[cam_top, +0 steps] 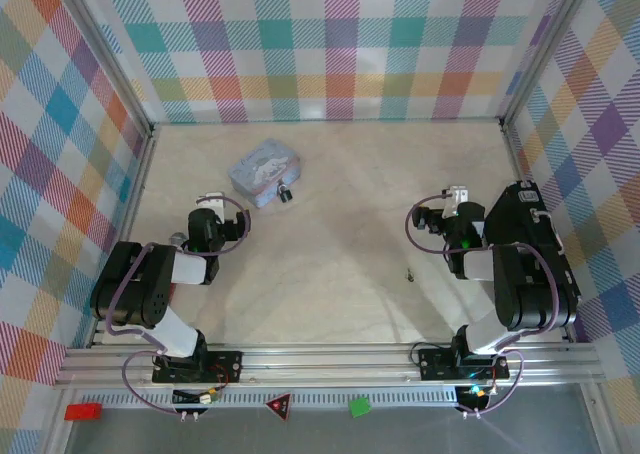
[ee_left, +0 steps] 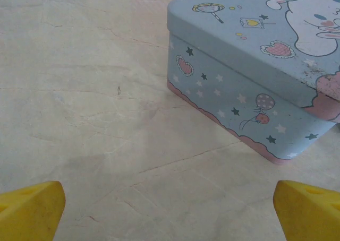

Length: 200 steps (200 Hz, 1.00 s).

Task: Unlock a padlock with a key

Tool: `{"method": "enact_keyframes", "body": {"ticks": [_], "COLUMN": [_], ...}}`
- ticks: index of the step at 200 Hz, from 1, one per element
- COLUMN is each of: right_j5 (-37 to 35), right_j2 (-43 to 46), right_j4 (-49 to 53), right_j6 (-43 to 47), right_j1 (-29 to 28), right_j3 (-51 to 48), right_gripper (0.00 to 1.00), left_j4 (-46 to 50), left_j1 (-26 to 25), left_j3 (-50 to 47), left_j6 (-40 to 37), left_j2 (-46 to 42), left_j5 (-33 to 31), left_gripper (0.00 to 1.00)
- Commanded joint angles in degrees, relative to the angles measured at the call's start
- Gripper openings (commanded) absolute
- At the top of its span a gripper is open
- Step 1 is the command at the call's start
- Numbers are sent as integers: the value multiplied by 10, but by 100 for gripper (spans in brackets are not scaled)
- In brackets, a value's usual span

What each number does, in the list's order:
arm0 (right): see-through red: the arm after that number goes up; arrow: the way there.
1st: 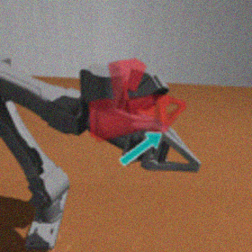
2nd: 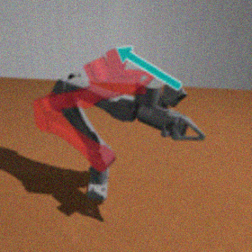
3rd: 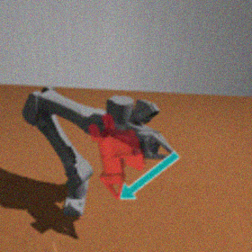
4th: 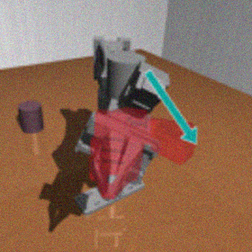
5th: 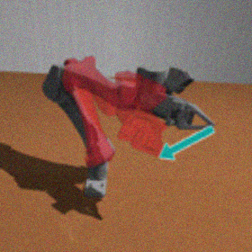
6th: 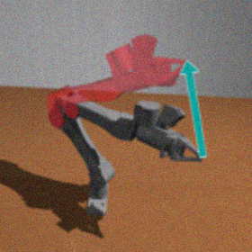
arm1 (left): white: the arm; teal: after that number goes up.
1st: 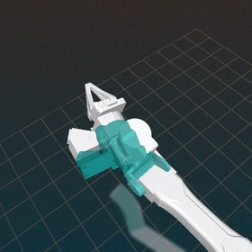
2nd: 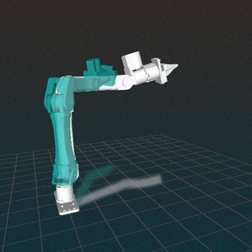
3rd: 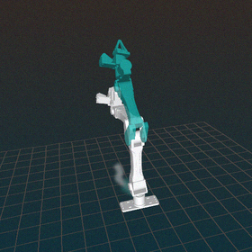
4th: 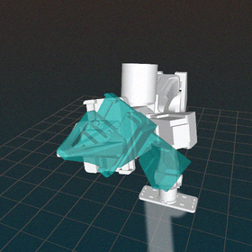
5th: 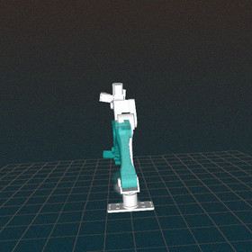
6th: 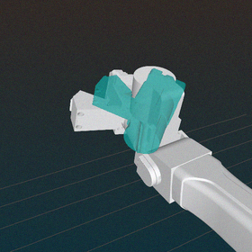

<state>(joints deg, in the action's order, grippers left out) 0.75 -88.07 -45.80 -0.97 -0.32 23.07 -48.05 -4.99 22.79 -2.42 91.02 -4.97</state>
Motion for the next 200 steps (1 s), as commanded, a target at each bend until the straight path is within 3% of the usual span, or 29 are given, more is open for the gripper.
{"method": "enact_keyframes", "body": {"ticks": [1, 171, 200], "right_j5": [13, 14, 41], "right_j2": [2, 2, 21], "right_j4": [-5, -5, -15], "right_j6": [6, 6, 26], "right_j1": [2, 3, -5], "right_j3": [11, 10, -3], "right_gripper": [99, 99, 99], "left_j4": [-4, -1, -52], "left_j1": [7, 13, 6], "left_j3": [13, 15, -28], "left_j6": [-3, 1, -16], "left_j2": [-5, -5, -36], "left_j5": [9, 16, 39], "left_gripper": [100, 100, 100]}}
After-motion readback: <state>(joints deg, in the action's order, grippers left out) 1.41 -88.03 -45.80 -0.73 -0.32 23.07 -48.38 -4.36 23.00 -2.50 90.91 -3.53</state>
